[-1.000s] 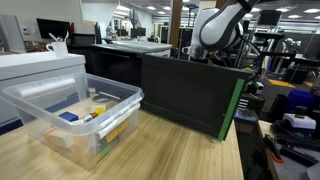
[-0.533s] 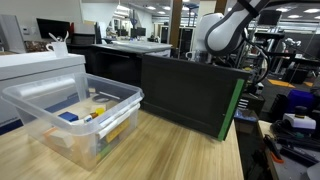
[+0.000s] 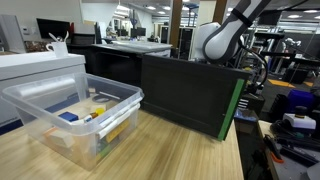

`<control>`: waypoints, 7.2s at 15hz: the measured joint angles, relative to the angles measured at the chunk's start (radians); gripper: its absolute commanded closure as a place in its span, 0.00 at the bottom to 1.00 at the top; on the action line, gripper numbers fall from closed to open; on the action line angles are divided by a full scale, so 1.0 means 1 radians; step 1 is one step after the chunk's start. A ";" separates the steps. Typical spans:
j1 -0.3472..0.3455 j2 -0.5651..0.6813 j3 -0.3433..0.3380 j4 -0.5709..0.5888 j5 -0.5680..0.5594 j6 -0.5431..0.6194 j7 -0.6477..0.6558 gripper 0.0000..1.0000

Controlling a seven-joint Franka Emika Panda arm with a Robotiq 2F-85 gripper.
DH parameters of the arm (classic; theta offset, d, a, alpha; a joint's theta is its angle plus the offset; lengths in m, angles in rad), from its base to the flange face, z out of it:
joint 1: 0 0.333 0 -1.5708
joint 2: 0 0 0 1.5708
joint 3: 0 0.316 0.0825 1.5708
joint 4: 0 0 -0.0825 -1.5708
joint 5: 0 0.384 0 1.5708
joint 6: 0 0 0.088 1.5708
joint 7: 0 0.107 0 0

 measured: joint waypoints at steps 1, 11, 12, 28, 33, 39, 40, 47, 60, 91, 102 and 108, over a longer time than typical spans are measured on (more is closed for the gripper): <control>0.000 0.012 0.002 0.008 0.000 0.009 0.000 0.00; 0.004 0.111 0.024 0.101 0.000 0.085 0.019 0.51; 0.005 0.111 0.024 0.104 0.000 0.086 0.019 0.57; 0.019 -0.008 0.052 0.065 -0.003 0.066 0.019 0.96; 0.021 -0.139 0.070 0.011 0.047 0.052 0.015 0.96; 0.051 -0.279 0.062 -0.036 0.133 0.026 0.010 0.96; 0.057 -0.295 0.056 -0.043 0.135 0.018 0.010 0.96; 0.064 -0.481 -0.037 -0.127 0.135 -0.044 0.010 0.96; 0.185 -0.617 -0.102 -0.045 0.136 -0.013 0.012 0.96; 0.109 -0.136 0.001 0.418 0.301 0.096 0.013 0.00; 0.112 -0.244 0.034 0.289 0.301 0.093 -0.035 0.00; 0.162 -0.425 0.015 0.112 0.323 0.006 -0.151 0.00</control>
